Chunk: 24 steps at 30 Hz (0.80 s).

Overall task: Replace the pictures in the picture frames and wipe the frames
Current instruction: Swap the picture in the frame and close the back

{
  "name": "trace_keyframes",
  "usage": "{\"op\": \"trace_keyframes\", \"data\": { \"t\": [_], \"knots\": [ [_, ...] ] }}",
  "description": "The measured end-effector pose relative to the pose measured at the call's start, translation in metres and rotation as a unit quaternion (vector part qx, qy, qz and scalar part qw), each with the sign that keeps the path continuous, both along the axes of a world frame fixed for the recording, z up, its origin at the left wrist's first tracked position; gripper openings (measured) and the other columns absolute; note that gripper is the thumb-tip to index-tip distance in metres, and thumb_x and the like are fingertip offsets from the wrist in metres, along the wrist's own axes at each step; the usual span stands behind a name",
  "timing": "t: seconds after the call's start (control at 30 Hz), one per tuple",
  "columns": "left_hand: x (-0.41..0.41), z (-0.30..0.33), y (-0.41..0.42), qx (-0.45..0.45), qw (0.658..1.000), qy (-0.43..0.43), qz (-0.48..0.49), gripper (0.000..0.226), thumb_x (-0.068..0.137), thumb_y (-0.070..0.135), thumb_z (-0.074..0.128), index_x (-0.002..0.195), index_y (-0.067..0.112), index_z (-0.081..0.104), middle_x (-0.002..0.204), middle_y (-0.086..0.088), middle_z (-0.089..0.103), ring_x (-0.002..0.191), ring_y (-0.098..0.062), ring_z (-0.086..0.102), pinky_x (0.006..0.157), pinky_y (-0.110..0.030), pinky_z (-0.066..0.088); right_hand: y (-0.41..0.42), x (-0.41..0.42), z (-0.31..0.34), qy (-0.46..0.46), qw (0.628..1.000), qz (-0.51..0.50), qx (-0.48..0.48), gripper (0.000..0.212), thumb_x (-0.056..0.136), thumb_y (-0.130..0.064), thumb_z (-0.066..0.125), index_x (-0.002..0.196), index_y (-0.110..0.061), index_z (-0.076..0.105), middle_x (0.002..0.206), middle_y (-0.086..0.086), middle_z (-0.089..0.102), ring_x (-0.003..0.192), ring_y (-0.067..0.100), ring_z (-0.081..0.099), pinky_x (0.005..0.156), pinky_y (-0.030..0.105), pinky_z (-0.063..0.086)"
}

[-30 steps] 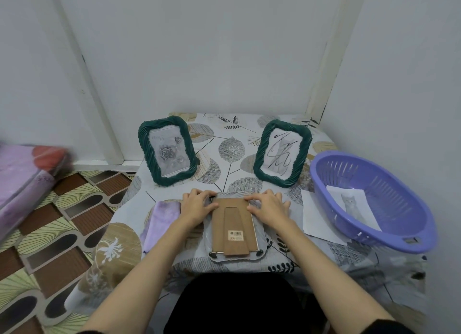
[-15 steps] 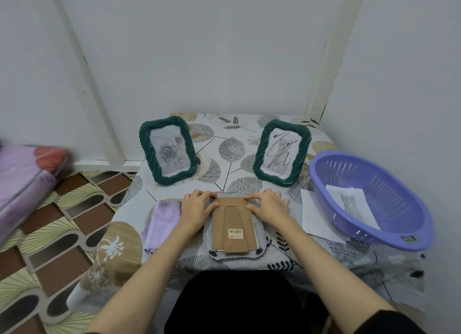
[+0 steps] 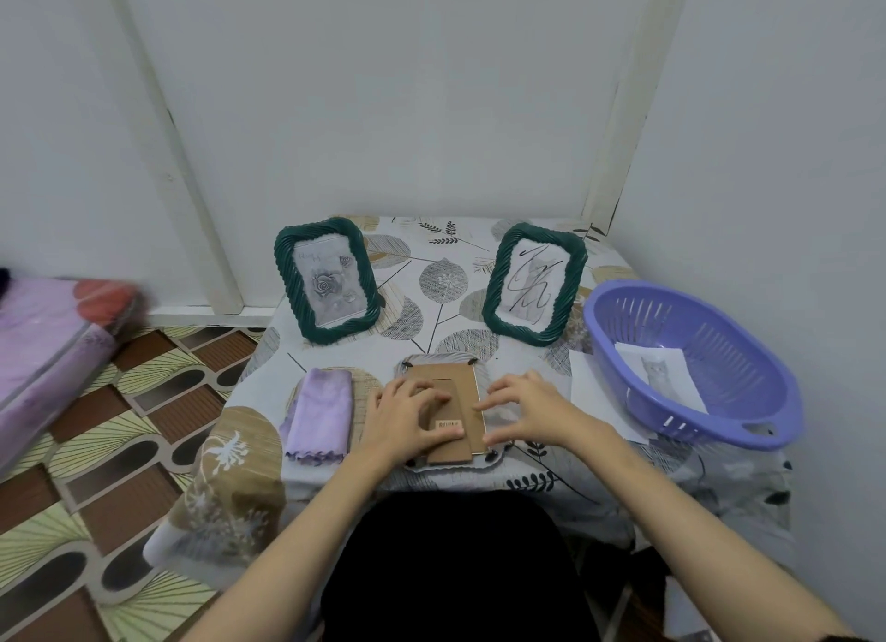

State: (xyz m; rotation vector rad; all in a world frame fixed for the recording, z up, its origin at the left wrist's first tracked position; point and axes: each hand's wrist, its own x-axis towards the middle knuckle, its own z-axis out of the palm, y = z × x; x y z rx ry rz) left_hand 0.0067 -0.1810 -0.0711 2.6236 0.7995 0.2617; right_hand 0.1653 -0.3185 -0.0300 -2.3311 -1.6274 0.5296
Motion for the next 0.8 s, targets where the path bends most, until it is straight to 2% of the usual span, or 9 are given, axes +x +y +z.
{"op": "trace_keyframes", "data": {
  "t": [0.27,0.4,0.47,0.53,0.6,0.67,0.73,0.8],
  "knots": [
    [-0.003,-0.002,-0.006,-0.007,1.000,-0.018,0.007,0.087,0.048,0.085,0.026,0.119,0.042,0.053,0.136,0.014,0.041,0.129,-0.012,0.035,0.104,-0.035,0.025,-0.007,-0.007,-0.002,-0.075,0.996,0.044,-0.035,0.058,0.067,-0.059,0.069,0.120,-0.039,0.059,0.130,-0.009,0.050,0.112,0.020,0.037,0.090,0.033,0.030],
    [-0.002,-0.006,-0.005,-0.009,1.000,-0.024,0.005,0.086,0.050,0.084,0.027,0.119,0.041,0.053,0.136,0.013,0.041,0.129,-0.011,0.036,0.103,-0.034,0.026,-0.008,-0.006,-0.003,-0.083,0.995,0.046,-0.022,0.053,0.068,-0.058,0.068,0.116,-0.038,0.061,0.128,-0.011,0.052,0.109,0.019,0.037,0.088,0.030,0.029],
    [-0.001,-0.007,-0.004,-0.012,1.000,-0.024,0.003,0.081,0.053,0.084,0.034,0.120,0.041,0.053,0.137,0.013,0.041,0.130,-0.012,0.036,0.103,-0.033,0.025,-0.010,-0.005,-0.003,-0.084,0.995,0.046,-0.010,0.051,0.068,-0.059,0.068,0.114,-0.038,0.063,0.126,-0.012,0.053,0.109,0.018,0.037,0.089,0.030,0.030],
    [0.000,-0.007,-0.003,-0.014,1.000,-0.022,0.000,0.067,0.064,0.077,0.051,0.120,0.040,0.053,0.138,0.013,0.040,0.131,-0.011,0.035,0.104,-0.033,0.025,-0.011,-0.006,-0.004,-0.097,0.994,0.049,-0.009,0.054,0.065,-0.065,0.066,0.113,-0.039,0.063,0.125,-0.012,0.054,0.108,0.017,0.037,0.090,0.031,0.031],
    [0.001,-0.008,-0.001,-0.010,1.000,-0.022,-0.001,0.060,0.070,0.070,0.057,0.121,0.040,0.053,0.139,0.013,0.040,0.131,-0.012,0.034,0.105,-0.034,0.025,-0.010,-0.007,-0.003,-0.117,0.991,0.058,-0.011,0.067,0.057,-0.078,0.055,0.112,-0.041,0.063,0.123,-0.012,0.055,0.108,0.016,0.037,0.087,0.030,0.030],
    [0.001,-0.008,-0.001,-0.009,1.000,-0.024,0.000,0.056,0.072,0.065,0.059,0.122,0.039,0.053,0.139,0.012,0.040,0.131,-0.012,0.034,0.106,-0.035,0.025,-0.010,-0.007,-0.005,-0.153,0.985,0.076,-0.004,0.081,0.050,-0.085,0.033,0.112,-0.041,0.063,0.121,-0.013,0.056,0.106,0.015,0.038,0.082,0.027,0.025],
    [0.000,-0.008,-0.002,-0.005,1.000,-0.024,0.001,0.054,0.074,0.063,0.059,0.122,0.039,0.052,0.140,0.012,0.040,0.132,-0.012,0.033,0.106,-0.035,0.024,-0.012,-0.007,-0.010,-0.190,0.977,0.091,0.014,0.081,0.054,-0.083,0.025,0.111,-0.040,0.064,0.118,-0.012,0.057,0.105,0.015,0.040,0.080,0.027,0.023],
    [0.000,-0.009,-0.003,-0.001,1.000,-0.024,0.003,0.054,0.075,0.062,0.058,0.123,0.039,0.052,0.141,0.012,0.039,0.132,-0.012,0.033,0.106,-0.034,0.023,-0.013,-0.009,-0.015,-0.202,0.974,0.090,0.042,0.071,0.062,-0.078,0.028,0.107,-0.038,0.067,0.112,-0.010,0.062,0.103,0.018,0.045,0.081,0.030,0.027]
  ]
}}
